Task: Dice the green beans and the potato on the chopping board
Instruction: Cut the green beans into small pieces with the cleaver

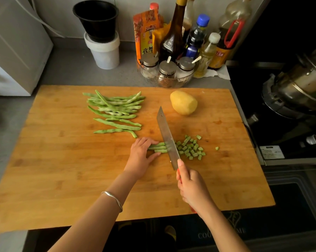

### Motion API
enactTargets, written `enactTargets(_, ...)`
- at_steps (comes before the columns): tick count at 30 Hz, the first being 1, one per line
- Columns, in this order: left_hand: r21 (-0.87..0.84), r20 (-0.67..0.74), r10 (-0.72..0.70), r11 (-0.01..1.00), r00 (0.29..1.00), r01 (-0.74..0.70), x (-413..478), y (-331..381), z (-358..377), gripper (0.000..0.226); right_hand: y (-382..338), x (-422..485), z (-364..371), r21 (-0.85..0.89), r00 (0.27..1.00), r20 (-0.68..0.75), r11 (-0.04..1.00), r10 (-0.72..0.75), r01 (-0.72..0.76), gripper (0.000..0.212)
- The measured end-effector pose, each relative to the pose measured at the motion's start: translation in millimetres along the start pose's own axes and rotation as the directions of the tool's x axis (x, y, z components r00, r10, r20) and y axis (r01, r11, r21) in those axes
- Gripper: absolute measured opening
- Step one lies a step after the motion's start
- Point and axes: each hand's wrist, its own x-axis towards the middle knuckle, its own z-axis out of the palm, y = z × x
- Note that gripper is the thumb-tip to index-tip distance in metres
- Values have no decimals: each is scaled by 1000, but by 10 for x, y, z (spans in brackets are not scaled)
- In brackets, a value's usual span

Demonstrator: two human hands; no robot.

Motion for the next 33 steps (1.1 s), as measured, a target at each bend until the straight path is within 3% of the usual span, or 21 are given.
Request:
enactTargets(8, -34, 26, -17, 999, 1000, 18, 27, -23, -2, 29, -129, 140, 197, -203, 997, -81, 979, -19, 2, 54)
enactTargets(19, -10, 47, -3, 1000, 999, 3, -14, -24, -70, 45, 50, 61, -47, 47, 998, -66, 999, -4, 7, 56)
enactTargets(33, 2, 4, -23, 1000, 1000, 23, -48, -66, -94, 30, -5, -29, 153, -30, 1000, -13, 1000, 9, -9, 56)
